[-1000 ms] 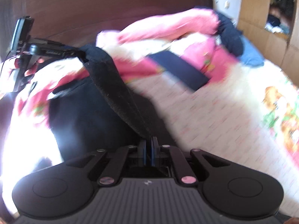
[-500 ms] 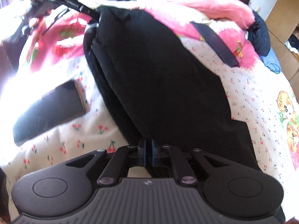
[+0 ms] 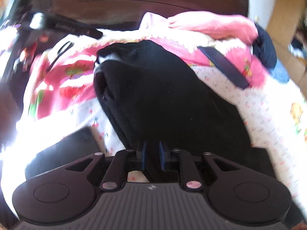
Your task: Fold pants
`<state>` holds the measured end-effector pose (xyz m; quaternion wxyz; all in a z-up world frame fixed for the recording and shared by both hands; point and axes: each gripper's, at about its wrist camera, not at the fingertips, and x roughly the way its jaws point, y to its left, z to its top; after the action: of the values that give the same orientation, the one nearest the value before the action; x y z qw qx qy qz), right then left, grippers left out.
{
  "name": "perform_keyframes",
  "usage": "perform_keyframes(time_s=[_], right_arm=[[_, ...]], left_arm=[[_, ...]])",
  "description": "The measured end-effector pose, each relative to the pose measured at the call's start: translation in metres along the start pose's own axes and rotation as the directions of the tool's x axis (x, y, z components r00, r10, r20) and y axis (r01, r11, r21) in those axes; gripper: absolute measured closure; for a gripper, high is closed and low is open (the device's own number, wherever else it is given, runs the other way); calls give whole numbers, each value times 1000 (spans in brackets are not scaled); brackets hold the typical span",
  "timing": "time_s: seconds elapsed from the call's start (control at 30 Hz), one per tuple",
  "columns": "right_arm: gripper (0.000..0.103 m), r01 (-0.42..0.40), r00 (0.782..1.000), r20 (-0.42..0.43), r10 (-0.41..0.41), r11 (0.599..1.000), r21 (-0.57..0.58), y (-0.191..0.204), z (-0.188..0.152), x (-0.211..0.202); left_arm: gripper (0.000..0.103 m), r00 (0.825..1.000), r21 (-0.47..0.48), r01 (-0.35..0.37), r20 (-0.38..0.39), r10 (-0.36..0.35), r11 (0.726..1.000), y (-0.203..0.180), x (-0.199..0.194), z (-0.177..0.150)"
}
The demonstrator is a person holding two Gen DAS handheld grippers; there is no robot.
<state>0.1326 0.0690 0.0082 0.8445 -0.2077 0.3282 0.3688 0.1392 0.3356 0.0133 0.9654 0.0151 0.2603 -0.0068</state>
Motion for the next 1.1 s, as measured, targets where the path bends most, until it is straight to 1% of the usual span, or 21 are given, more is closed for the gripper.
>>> perform_keyframes(time_s=[0.03,0.07,0.1,0.17,0.23,0.3,0.33,0.37,0.43,0.5,0.57,0.6,0.63,0.73,0.77,0.83,0.93,1.0,1.03,1.07,1.1], right_arm=[[87,14,1000,-15,-14,999,31,-4,2,6],[87,28,999,-38,-26,998,52,-7,-1,11],[87,35,997,-70,-31,997,66,-12,-6,14],[87,64,990,-131,-50,992,109,-27,-24,12],[87,101,983,-168,-71,979,177,-49,-44,-4],[87,166,976,-182,-116,943,289,-77,-67,-32],[87,204,972,-190,-142,909,363,-92,-80,-48],[87,240,966,-198,-167,866,439,-108,-94,-64],[87,317,948,-214,-235,754,576,-135,-126,-95],[86,385,920,-230,-316,632,672,-158,-158,-123],[83,424,892,-247,-378,510,748,-180,-184,-144],[83,415,886,-240,-397,449,791,-193,-196,-152],[83,388,885,-220,-409,393,834,-205,-209,-158],[83,275,892,-160,-423,227,934,-239,-242,-167],[83,234,893,-135,-430,186,954,-250,-251,-169],[83,161,887,-91,-453,119,980,-268,-267,-170],[83,85,883,-44,-467,67,994,-289,-285,-170],[83,44,889,-24,-457,33,998,-300,-297,-168],[84,51,893,-39,-448,15,999,-306,-303,-166],[84,71,894,-67,-443,-7,997,-308,-307,-164],[85,73,895,-73,-440,-18,997,-309,-312,-163]], left_arm=[[59,1000,32,3,-25,-2,999,-12,11,-1],[59,997,62,2,-74,3,998,-20,25,-6],[59,991,86,-5,-131,16,996,-25,39,-14],[59,971,114,-12,-235,38,993,-25,59,-34],[59,960,140,-16,-273,54,990,-24,58,-49],[60,959,149,-29,-275,69,988,-26,50,-49],[60,961,148,-34,-268,73,988,-30,44,-44],[60,965,150,-35,-254,72,988,-35,41,-38],[60,974,160,-11,-220,46,987,-52,34,-22],[60,981,172,53,-195,-19,984,-81,33,-6],[60,978,194,132,-187,-95,972,-117,34,3],[60,973,202,177,-185,-140,963,-138,38,6],[60,963,203,225,-192,-186,953,-158,42,6],[59,927,224,347,-232,-296,911,-222,58,3],[60,913,228,381,-245,-326,896,-242,63,2],[60,885,232,443,-265,-382,866,-276,70,1],[60,856,257,504,-274,-438,824,-322,77,3],[60,835,267,543,-276,-476,796,-348,78,3],[59,822,266,563,-279,-497,782,-361,79,2],[59,814,274,576,-279,-509,770,-372,80,2],[59,812,294,580,-278,-513,760,-383,81,0]])
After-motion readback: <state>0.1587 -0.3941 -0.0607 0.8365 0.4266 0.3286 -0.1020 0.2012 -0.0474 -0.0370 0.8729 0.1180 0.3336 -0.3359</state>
